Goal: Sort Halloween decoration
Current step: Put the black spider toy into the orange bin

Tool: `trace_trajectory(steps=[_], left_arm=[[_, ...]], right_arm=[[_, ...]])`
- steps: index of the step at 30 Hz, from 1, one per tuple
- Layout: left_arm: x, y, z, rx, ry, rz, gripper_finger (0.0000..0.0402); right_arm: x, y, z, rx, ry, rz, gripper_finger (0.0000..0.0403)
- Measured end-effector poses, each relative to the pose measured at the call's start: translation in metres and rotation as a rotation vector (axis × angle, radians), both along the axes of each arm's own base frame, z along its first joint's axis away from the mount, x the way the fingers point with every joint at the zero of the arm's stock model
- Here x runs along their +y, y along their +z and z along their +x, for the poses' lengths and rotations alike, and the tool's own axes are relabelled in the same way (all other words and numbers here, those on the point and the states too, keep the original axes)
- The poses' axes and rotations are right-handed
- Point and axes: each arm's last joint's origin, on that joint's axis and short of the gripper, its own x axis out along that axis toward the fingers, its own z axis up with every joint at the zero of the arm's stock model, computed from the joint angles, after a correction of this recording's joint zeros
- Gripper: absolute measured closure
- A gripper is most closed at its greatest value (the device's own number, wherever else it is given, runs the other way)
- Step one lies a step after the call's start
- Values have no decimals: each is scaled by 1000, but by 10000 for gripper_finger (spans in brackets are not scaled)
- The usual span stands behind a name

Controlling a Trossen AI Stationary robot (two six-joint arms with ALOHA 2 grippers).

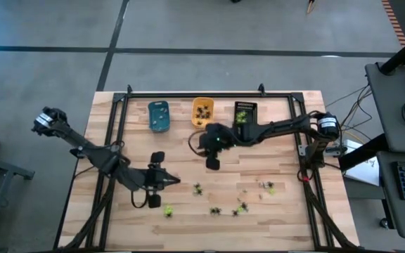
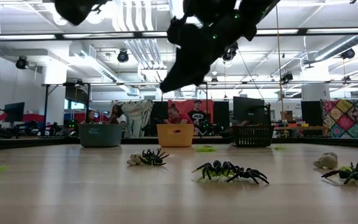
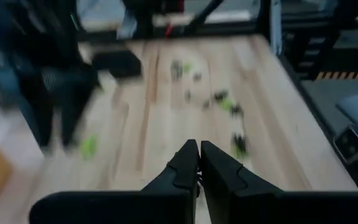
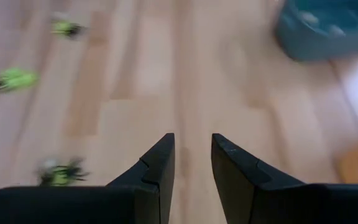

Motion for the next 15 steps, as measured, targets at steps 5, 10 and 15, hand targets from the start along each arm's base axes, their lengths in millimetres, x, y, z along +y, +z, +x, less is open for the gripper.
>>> trace_trajectory(steps=[5,10,15], left_arm=[[9,8,14,-99,-82,68,401],[22,-1,29,-151,-171,93,401],[37,-23,33,-296,-225,77,401]], right_arm=[[26,-3,2,-94,160,-110,310],[39,-3,3,-175,238,-180,310],[41,-3,3,-174,255,-198,310]])
